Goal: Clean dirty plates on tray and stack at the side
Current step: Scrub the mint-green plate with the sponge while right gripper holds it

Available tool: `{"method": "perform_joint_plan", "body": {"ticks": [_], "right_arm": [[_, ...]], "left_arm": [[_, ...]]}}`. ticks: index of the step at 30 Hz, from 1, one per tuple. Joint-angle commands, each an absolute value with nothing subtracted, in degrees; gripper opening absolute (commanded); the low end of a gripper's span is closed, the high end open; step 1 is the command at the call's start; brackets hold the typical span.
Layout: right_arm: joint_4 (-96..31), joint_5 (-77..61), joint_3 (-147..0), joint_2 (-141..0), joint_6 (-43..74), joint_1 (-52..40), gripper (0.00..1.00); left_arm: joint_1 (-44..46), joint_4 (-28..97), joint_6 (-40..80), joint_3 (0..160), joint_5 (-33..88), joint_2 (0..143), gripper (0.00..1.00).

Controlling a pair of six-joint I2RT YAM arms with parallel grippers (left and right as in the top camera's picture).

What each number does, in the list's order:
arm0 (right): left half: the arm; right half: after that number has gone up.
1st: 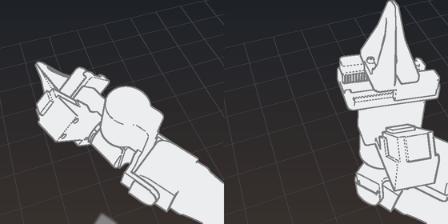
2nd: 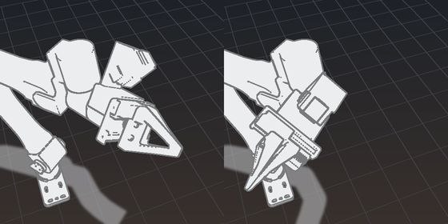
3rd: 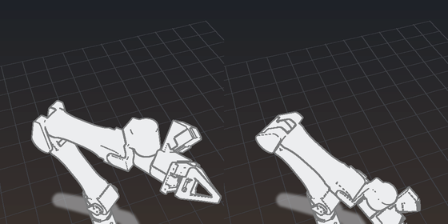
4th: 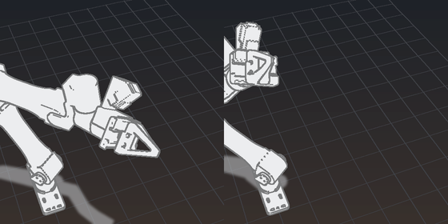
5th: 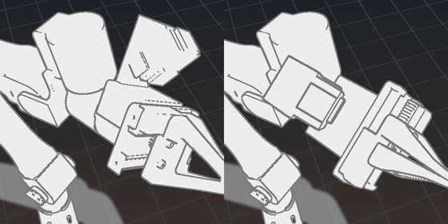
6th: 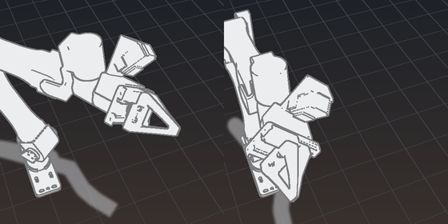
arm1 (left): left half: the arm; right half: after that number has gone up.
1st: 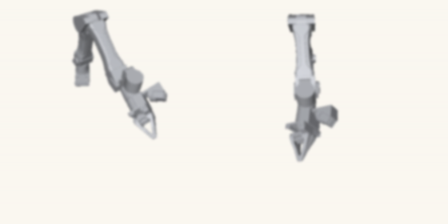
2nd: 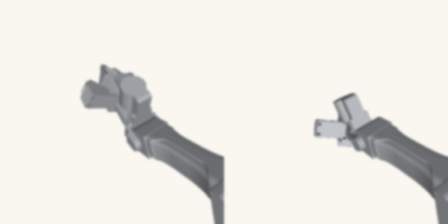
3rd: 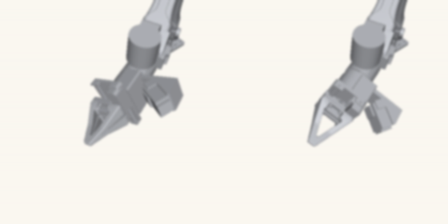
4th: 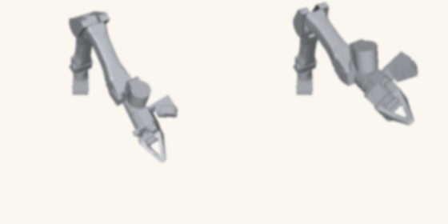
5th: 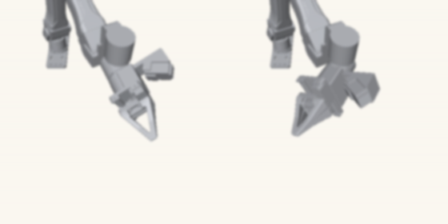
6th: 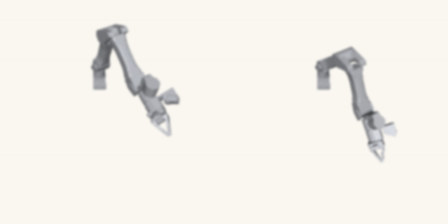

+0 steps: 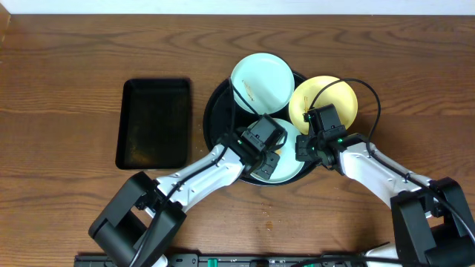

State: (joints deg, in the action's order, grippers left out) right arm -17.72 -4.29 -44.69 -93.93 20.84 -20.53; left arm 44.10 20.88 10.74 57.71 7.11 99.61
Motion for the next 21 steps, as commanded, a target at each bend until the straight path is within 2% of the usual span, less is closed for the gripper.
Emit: {"method": "perform_joint_plan", "body": {"ticks": [1,21], "right_arm": [[-18.22,-3.73,-44.12,-94.94,20.78,-21.08,0.01],[-18.57,-3.7,-44.12,-94.94,20.78,-21.08,0.01]], "left_arm": [[44.14,15.29,11.29,54.02,5.37,100.01,0.07],[44.12,11.0,11.25,49.69,2.92,100.01,0.07]]}}
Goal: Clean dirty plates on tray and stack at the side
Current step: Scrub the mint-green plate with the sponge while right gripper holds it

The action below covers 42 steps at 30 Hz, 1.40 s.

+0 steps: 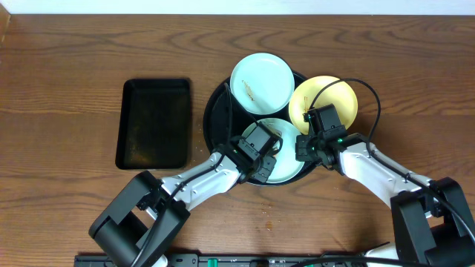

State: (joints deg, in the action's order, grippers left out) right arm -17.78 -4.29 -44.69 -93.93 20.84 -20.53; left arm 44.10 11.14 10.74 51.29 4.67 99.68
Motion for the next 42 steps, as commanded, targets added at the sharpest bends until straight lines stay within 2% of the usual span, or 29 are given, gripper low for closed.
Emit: {"method": "perform_joint_plan", "body": {"ticks": [1,18,33,42], "right_arm": [[-18.57,-3.7,-44.12,-94.94,20.78,-21.08,0.01],[-18.61,-3.7,-44.12,-94.94,20.78,-21.08,0.01],[-18.63,-3.7,-44.12,-94.94,20.78,-21.08,0.01],[-18.85,-3.7,-44.12,-94.94,20.78,-21.08,0.01]], "left_arm": [[44.12,10.92,11.25,49.5,2.92,100.01,0.07],[44.07,1.63,10.13,42.89,-6.96,100.16,0.08],[44.05,-4.36,5.1,42.74,-14.44,106.52,0.08],[44.05,-9.13,4.93,42.74,-14.66,108.16,0.08]]}}
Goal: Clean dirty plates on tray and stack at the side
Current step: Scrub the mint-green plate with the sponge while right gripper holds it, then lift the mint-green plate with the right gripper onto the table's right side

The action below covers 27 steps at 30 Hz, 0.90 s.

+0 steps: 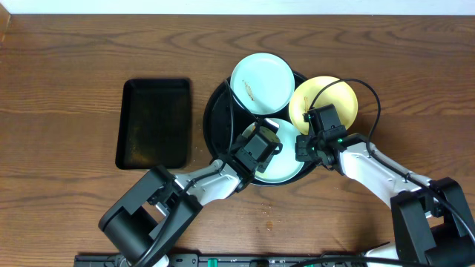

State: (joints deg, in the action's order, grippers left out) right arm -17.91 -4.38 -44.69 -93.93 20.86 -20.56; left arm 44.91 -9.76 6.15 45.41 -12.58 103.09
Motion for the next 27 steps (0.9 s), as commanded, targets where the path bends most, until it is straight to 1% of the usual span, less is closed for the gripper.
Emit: {"method": "perform_joint_plan", "body": {"ticks": [1,7,11,14,16,21,24,25,26,27], "right_arm": [[-18.85,-3.7,-44.12,-94.94,20.78,-21.08,0.01],[-18.87,-3.7,-44.12,-94.94,20.78,-21.08,0.01],[-18.9,-3.7,-44.12,-94.94,20.78,-21.08,0.01],[-19.09,-3.7,-44.12,-94.94,20.78,-21.08,0.01],[-19.09,-3.7,-44.12,-94.94,20.78,-21.08,0.01],[-19.03,-3.73,-44.12,-94.94,20.78,-21.08,0.02],[-19.0,-3.73,-44.12,-94.94,20.78,-21.08,0.08],[-19.03,-3.73,-44.12,-94.94,20.78,-21.08,0.16],[-19.0,-3.75,-44.12,-94.94,20.78,-21.08,0.19],[-18.98,-3.79,-44.12,-94.94,20.78,-21.08,0.19]], "left_arm": [[44.05,-9.56,4.91,42.74,-14.66,108.86,0.08],[44.05,-13.17,1.48,42.74,-14.66,110.91,0.08],[44.07,-24.34,1.48,42.76,-14.63,110.74,0.08],[44.14,-30.15,1.52,43.11,-14.61,109.3,0.08],[44.14,-33.08,1.52,43.83,-14.59,105.93,0.08],[44.12,-32.16,1.56,44.71,-14.61,91.64,0.08],[44.07,-27.27,1.78,44.73,-14.61,81.73,0.07],[44.05,-24.77,1.96,44.73,-14.61,78.43,0.07],[43.92,-20.05,2.04,44.73,-14.61,73.23,0.07],[43.66,-17.04,2.44,44.73,-14.61,70.43,0.07]]}}
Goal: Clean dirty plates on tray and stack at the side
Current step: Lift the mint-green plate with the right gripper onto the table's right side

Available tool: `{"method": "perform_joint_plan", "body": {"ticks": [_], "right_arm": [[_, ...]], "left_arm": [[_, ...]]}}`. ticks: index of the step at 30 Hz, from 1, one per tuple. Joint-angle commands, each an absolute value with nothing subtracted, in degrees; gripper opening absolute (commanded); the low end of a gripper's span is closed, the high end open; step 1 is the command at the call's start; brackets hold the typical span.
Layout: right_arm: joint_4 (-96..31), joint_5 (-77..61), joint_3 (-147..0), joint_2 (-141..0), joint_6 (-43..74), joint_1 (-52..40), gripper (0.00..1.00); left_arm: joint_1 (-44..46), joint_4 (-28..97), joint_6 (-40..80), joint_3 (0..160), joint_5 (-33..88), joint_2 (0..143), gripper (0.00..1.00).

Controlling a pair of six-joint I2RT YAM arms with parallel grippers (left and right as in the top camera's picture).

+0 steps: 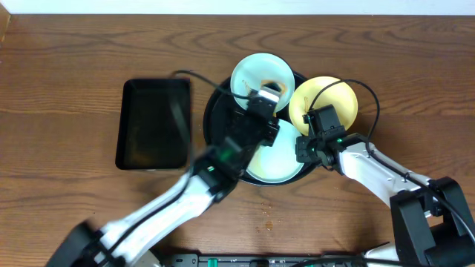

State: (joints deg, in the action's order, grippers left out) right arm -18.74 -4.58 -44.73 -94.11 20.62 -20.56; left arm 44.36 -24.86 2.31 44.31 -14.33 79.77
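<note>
A round black tray (215,122) holds two pale blue-green plates: the far plate (256,73) and the near plate (276,157). A yellow plate (326,96) lies at the tray's right rim. My left arm shows blurred, reaching across the tray; its gripper (269,96) is over the near right edge of the far plate, jaws too smeared to read. My right gripper (306,147) rests at the right rim of the near plate, just below the yellow plate; its fingers are hidden under its own body.
A black rectangular tray (154,124) lies on the wooden table to the left of the round tray. A few crumbs (267,211) dot the table in front of the round tray. The table's far edge runs along the top.
My left gripper has gone from over the near plate to the near edge of the far plate, and the arm now shows motion blur. The right arm and all plates have not moved.
My left gripper stayed low over the near plate through all three earlier moments, shifting only slightly, while my right gripper stayed at that plate's right rim. Now the left gripper is at the far plate and the near plate lies almost fully uncovered.
</note>
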Motion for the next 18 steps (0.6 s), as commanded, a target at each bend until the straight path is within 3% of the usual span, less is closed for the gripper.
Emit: {"method": "perform_joint_plan", "body": {"ticks": [1,2,3,9,15,18], "right_arm": [[-18.76,-4.27,-44.12,-94.94,20.78,-21.08,0.16],[-18.15,-4.62,-44.18,-94.91,20.75,-21.08,0.05],[-17.67,-4.56,-44.64,-94.67,20.53,-21.08,0.01],[-22.48,-4.56,-50.92,-90.94,14.7,-21.08,0.01],[-26.85,-1.3,-58.74,-84.31,8.32,-21.39,0.01],[-27.57,7.77,-61.47,-81.06,6.07,-23.42,0.01]], "left_arm": [[43.22,-13.13,3.55,44.77,-14.61,67.44,0.08],[42.57,-8.99,5.3,44.77,-14.61,64.6,0.08],[41.17,-2.09,8.36,44.77,-14.59,60.53,0.08],[34.26,21.54,16.45,44.77,-14.61,50.68,0.08],[27.11,29.67,17.96,44.75,-12.97,50.96,0.07],[21.19,30.46,17.96,44.77,-3.66,53.15,0.08]]}}
